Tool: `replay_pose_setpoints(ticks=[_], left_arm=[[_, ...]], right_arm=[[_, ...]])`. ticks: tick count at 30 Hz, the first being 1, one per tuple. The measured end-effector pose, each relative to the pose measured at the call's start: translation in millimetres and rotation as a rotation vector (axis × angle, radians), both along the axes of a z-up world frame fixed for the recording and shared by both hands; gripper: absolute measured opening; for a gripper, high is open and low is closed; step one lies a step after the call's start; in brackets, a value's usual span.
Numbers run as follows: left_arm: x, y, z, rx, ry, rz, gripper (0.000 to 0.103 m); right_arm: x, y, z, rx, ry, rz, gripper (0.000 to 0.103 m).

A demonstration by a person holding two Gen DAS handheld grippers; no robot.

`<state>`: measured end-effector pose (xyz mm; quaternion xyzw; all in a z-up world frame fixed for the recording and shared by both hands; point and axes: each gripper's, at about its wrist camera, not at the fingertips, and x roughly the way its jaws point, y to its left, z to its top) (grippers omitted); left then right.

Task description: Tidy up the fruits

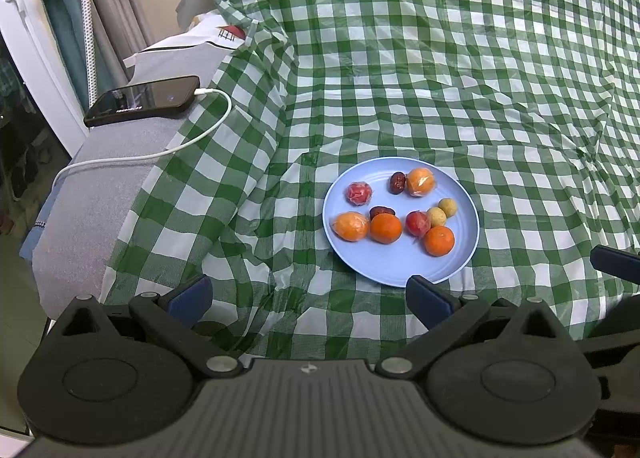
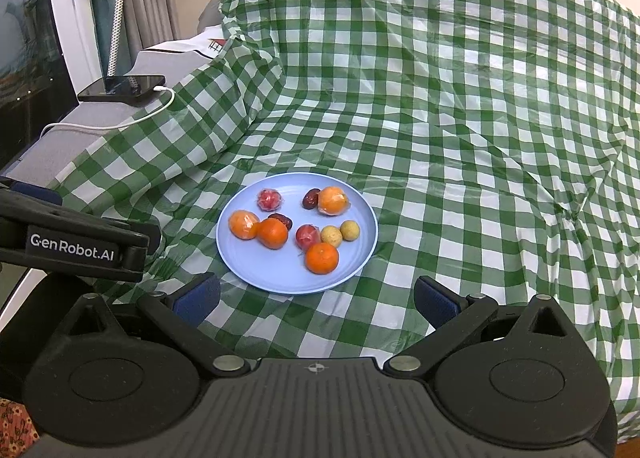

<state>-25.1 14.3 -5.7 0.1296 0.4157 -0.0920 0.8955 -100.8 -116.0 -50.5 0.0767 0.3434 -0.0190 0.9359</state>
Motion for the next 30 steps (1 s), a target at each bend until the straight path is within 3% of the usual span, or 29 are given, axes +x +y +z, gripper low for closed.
replay_pose_setpoints(ticks=[30], left_arm=[[2.1,0.4,-2.6,0.018,0.001,-0.008,0.103]], right_arm=[[1.4,1.0,-2.2,0.003,0.003,0.000,0.102]])
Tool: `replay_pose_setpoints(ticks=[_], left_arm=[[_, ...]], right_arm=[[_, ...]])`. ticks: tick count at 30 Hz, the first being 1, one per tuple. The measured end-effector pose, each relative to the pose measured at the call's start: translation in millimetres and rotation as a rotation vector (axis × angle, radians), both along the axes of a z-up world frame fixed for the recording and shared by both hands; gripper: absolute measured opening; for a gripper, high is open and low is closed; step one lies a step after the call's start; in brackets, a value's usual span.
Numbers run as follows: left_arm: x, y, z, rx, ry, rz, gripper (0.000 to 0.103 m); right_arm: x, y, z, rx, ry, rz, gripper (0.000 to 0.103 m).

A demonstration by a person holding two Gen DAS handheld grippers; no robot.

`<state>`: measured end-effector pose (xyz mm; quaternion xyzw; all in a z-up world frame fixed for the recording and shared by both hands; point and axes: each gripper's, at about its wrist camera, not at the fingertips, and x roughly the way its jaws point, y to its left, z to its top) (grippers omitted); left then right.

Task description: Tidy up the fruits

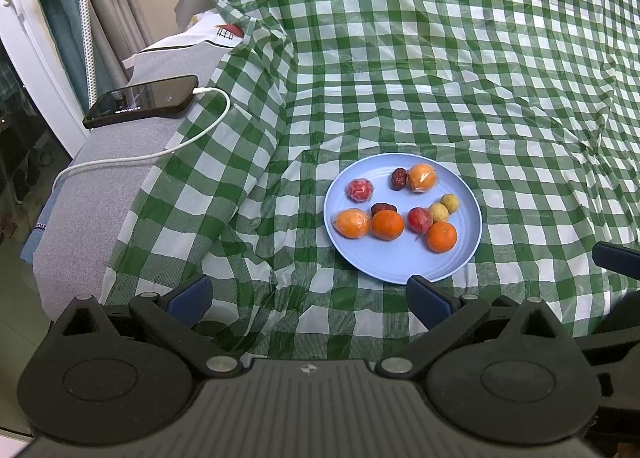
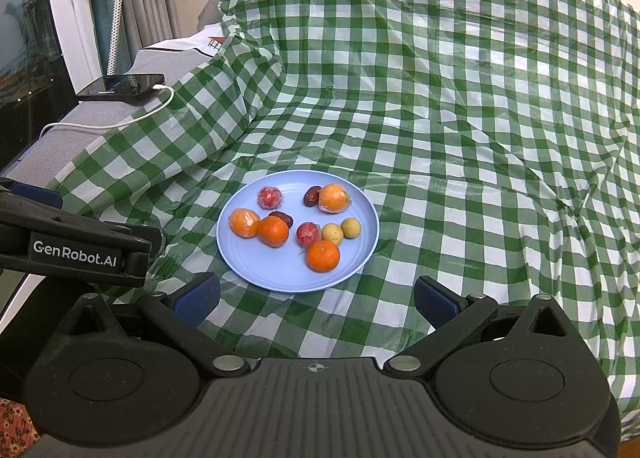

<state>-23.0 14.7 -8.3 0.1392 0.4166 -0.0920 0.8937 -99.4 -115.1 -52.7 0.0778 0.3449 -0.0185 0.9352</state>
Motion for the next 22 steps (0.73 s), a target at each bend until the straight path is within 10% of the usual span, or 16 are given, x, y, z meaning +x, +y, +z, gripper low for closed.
replay_pose_setpoints(ticks=[22], left_arm=[[5.2,4.6,-4.5,0.000,0.021,0.014,0.103]], right_arm=[[1.4,1.6,-1.1,0.001,-0.001,0.007,0.102]])
